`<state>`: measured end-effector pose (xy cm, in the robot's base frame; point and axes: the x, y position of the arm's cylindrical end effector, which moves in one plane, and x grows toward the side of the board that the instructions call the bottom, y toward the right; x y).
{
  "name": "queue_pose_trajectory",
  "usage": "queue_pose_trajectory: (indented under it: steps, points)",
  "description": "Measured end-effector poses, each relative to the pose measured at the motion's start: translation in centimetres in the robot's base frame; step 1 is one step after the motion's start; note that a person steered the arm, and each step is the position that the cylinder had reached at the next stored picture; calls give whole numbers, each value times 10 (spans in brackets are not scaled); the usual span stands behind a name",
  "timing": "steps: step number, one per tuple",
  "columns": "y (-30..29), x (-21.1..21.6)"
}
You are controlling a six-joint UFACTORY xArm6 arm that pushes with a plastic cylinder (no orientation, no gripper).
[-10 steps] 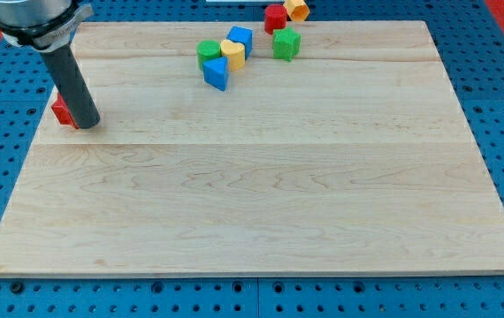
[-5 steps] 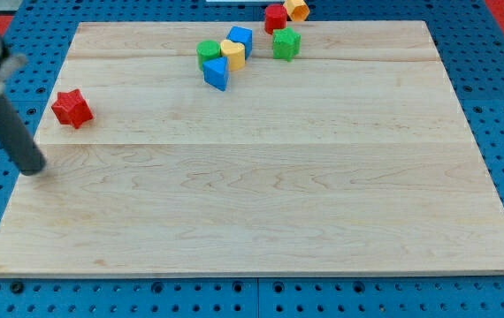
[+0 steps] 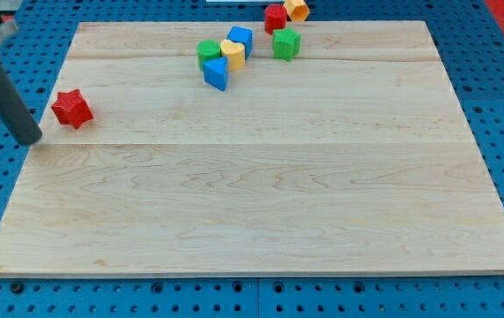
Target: Move your arm towards center right
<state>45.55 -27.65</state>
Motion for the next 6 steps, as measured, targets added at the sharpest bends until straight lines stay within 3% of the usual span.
queue_pose_trajectory:
  steps: [1, 2, 4, 6]
  points:
    - [45, 17]
    - [52, 17]
    - [143, 19]
    - [338, -13]
